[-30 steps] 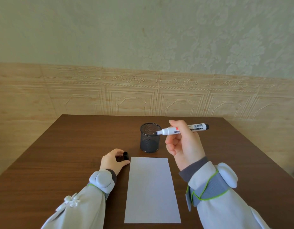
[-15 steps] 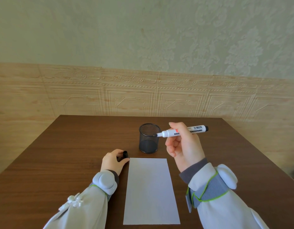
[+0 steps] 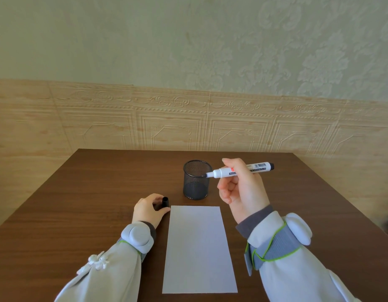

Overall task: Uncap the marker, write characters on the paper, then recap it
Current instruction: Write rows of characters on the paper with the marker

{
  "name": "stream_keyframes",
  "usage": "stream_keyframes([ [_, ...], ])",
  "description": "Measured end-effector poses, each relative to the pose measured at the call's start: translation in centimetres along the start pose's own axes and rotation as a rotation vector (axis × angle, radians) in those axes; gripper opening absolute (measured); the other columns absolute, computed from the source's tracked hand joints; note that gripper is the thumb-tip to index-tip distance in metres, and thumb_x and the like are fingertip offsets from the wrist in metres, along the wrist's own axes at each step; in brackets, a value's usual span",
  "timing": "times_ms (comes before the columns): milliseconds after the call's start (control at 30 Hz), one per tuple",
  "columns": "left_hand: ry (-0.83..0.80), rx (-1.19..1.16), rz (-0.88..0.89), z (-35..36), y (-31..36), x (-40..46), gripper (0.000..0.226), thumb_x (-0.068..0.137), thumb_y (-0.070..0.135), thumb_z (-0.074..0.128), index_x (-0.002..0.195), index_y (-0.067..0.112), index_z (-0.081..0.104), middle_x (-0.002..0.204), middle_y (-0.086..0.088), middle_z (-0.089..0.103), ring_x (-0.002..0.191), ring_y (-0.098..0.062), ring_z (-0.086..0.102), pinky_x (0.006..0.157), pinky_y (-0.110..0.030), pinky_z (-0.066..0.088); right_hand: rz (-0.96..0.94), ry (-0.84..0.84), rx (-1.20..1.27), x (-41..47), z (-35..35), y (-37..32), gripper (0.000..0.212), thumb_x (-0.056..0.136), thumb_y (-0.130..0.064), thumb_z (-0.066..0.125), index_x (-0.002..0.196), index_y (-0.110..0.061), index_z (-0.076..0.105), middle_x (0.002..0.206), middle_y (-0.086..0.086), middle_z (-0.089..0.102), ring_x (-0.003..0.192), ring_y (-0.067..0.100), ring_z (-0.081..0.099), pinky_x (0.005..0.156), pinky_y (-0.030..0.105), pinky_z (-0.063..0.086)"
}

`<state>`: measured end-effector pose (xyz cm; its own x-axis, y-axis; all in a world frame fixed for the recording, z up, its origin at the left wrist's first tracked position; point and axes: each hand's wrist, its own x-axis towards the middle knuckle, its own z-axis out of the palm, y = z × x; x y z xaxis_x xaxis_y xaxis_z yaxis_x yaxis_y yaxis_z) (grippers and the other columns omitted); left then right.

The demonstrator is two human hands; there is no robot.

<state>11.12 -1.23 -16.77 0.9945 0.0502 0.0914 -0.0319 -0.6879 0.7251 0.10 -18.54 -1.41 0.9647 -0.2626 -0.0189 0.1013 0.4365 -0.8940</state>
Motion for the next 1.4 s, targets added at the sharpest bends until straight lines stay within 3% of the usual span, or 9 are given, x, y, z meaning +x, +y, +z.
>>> stream_keyframes([
  [233, -0.068, -0.077, -0.039, -0.9, -0.2, -0.1, 0.050, 0.075, 0.025, 0.076, 0.120, 0.017, 0.056, 0.119, -0.001, 0.062, 0.110, -0.018, 0.056, 0.094, -0.031, 0.045, 0.011, 0.008, -0.016, 0.1, -0.1, 0.2, 0.029, 0.089, -0.014, 0.056, 0.061, -0.005, 0.056, 0.039, 0.006, 0.050, 0.030, 0.013, 0.038, 0.033, 0.017, 0.028],
  [333, 0.009, -0.075, -0.011, -1.8, -0.1, -2.1, 0.052, 0.076, 0.027, 0.075, 0.121, 0.018, 0.052, 0.120, 0.001, 0.054, 0.111, -0.017, 0.052, 0.092, -0.028, 0.044, 0.010, 0.011, -0.016, 0.3, -0.3, 0.3, 0.028, 0.088, -0.014, 0.056, 0.063, -0.004, 0.055, 0.038, 0.006, 0.050, 0.030, 0.013, 0.037, 0.033, 0.017, 0.028],
  [433, 0.019, 0.031, 0.216, -2.4, -0.3, -5.3, 0.034, 0.079, 0.030, 0.071, 0.109, 0.024, 0.055, 0.110, 0.010, 0.048, 0.105, -0.008, 0.048, 0.092, -0.020, 0.042, 0.022, 0.030, -0.021, 0.8, -0.7, 0.5, 0.027, 0.088, -0.013, 0.056, 0.063, -0.004, 0.055, 0.038, 0.007, 0.050, 0.030, 0.013, 0.038, 0.032, 0.018, 0.028],
  [533, -0.238, 0.207, 0.507, -2.2, -0.1, -6.5, 0.030, 0.085, 0.040, 0.061, 0.113, 0.032, 0.054, 0.123, 0.016, 0.043, 0.117, 0.000, 0.038, 0.100, -0.011, 0.029, 0.047, 0.045, -0.030, 1.6, -0.7, 1.2, 0.027, 0.089, -0.013, 0.056, 0.064, -0.003, 0.056, 0.039, 0.007, 0.051, 0.030, 0.012, 0.038, 0.033, 0.018, 0.029],
  [667, -0.452, 0.285, 0.528, -1.0, 0.6, -5.6, 0.051, 0.087, 0.055, 0.046, 0.134, 0.035, 0.042, 0.145, 0.017, 0.034, 0.135, -0.001, 0.026, 0.102, -0.011, 0.013, 0.087, 0.072, -0.068, 2.4, -1.2, 2.5, 0.024, 0.089, -0.014, 0.057, 0.068, -0.003, 0.056, 0.038, 0.007, 0.052, 0.029, 0.012, 0.039, 0.033, 0.018, 0.029],
  [767, -0.469, 0.326, 0.532, -0.6, 1.0, -5.4, 0.089, 0.061, 0.077, 0.015, 0.136, 0.035, 0.041, 0.146, 0.016, 0.034, 0.137, -0.002, 0.024, 0.101, -0.010, 0.009, 0.114, 0.087, -0.099, 3.1, -1.9, 3.6, 0.023, 0.090, -0.017, 0.058, 0.071, -0.003, 0.057, 0.040, 0.008, 0.055, 0.029, 0.013, 0.043, 0.032, 0.018, 0.033],
  [867, -0.454, 0.352, 0.562, -0.3, 1.2, -5.4, 0.098, 0.055, 0.077, 0.005, 0.135, 0.035, 0.042, 0.146, 0.016, 0.035, 0.137, -0.002, 0.023, 0.103, -0.011, 0.010, 0.146, 0.074, -0.129, 4.1, -2.7, 5.1, 0.023, 0.091, -0.021, 0.059, 0.077, -0.002, 0.059, 0.046, 0.012, 0.062, 0.032, 0.016, 0.053, 0.035, 0.019, 0.044],
  [1100, -0.427, 0.290, 0.595, 0.3, 1.4, -4.5, 0.096, 0.056, 0.081, 0.011, 0.128, 0.032, 0.052, 0.136, 0.015, 0.044, 0.128, 0.000, 0.032, 0.099, -0.009, 0.020, 0.172, 0.020, -0.377, 7.4, -3.7, 9.1, 0.010, 0.085, -0.008, 0.067, 0.075, -0.010, 0.066, 0.064, 0.010, 0.068, 0.041, 0.010, 0.056, 0.043, 0.018, 0.047],
  [1400, -0.455, 0.167, 0.658, 1.5, 0.6, -2.5, 0.084, 0.067, 0.081, 0.022, 0.126, 0.031, 0.055, 0.133, 0.017, 0.047, 0.124, 0.007, 0.027, 0.098, 0.001, 0.011, 0.164, 0.032, -0.479, 10.8, -3.5, 12.8, 0.024, 0.085, -0.011, 0.067, 0.064, -0.006, 0.058, 0.045, 0.002, 0.062, 0.035, 0.010, 0.049, 0.040, 0.018, 0.041],
])
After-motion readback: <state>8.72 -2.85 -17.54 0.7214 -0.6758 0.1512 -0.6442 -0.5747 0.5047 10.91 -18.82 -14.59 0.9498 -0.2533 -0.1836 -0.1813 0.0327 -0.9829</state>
